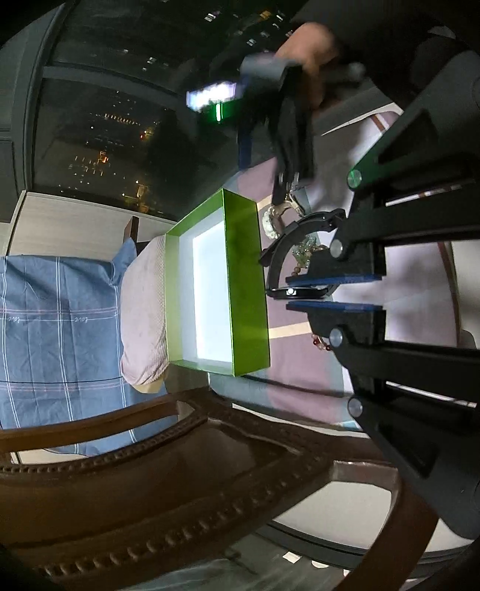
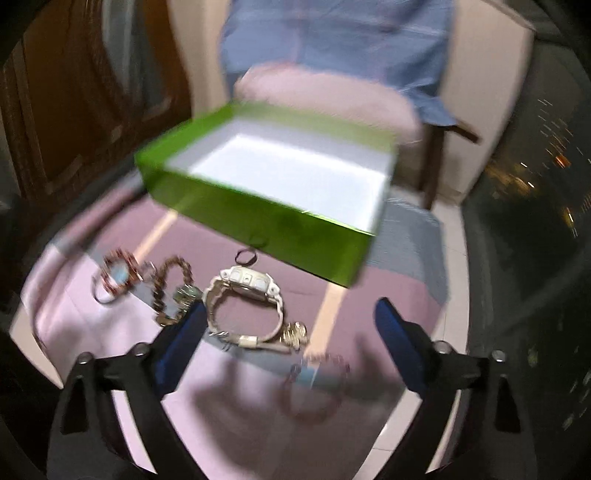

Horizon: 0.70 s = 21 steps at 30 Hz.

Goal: Organize jewelry
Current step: 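Grasp the black watch with the left gripper while the right gripper grasps the white watch, then carry the black watch in the left gripper while the right carries the white watch over the green box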

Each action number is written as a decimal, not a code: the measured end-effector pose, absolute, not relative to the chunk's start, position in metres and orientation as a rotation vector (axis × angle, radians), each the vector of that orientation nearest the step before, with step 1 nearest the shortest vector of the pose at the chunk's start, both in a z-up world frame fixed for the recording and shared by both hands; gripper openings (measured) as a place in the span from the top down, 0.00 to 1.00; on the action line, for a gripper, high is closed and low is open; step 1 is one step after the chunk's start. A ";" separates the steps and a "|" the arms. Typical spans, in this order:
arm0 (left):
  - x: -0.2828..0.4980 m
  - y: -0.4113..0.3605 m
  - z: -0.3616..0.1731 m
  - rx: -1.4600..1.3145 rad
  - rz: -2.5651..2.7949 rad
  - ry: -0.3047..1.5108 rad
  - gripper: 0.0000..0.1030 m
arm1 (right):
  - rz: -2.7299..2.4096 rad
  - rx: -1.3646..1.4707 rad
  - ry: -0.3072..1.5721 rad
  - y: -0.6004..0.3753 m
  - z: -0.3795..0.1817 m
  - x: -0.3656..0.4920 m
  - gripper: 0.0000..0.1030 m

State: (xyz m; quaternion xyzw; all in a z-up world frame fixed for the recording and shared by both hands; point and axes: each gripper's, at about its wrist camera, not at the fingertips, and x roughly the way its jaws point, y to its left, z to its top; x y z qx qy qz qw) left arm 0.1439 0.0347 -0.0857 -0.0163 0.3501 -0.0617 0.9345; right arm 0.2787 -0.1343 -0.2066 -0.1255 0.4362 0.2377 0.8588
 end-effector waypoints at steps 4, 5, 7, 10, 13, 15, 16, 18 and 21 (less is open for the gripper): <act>0.143 0.044 -0.086 -0.071 -0.130 0.726 0.92 | 0.593 -0.390 0.981 -0.109 -0.229 0.306 0.35; 0.141 0.044 -0.087 -0.082 -0.132 0.729 0.92 | 0.621 -0.398 0.999 -0.104 -0.235 0.311 0.41; 0.143 0.046 -0.087 -0.093 -0.139 0.732 0.92 | 0.652 -0.417 1.050 -0.095 -0.246 0.318 0.67; 0.141 0.047 -0.087 -0.102 -0.136 0.739 0.92 | 0.664 -0.381 1.074 -0.092 -0.243 0.317 0.78; 0.140 0.050 -0.085 -0.120 -0.120 0.746 0.92 | 0.639 -0.345 1.043 -0.100 -0.222 0.295 0.78; 0.138 0.052 -0.081 -0.149 -0.098 0.756 0.92 | 0.612 -0.295 1.016 -0.111 -0.202 0.275 0.78; 0.136 0.053 -0.080 -0.167 -0.087 0.761 0.92 | 0.576 -0.269 0.993 -0.119 -0.189 0.263 0.78; 0.130 0.053 -0.075 -0.170 -0.080 0.752 0.92 | 0.531 -0.176 0.939 -0.135 -0.161 0.239 0.78; 0.117 0.047 -0.062 -0.157 -0.086 0.735 0.92 | 0.463 -0.007 0.854 -0.163 -0.116 0.187 0.78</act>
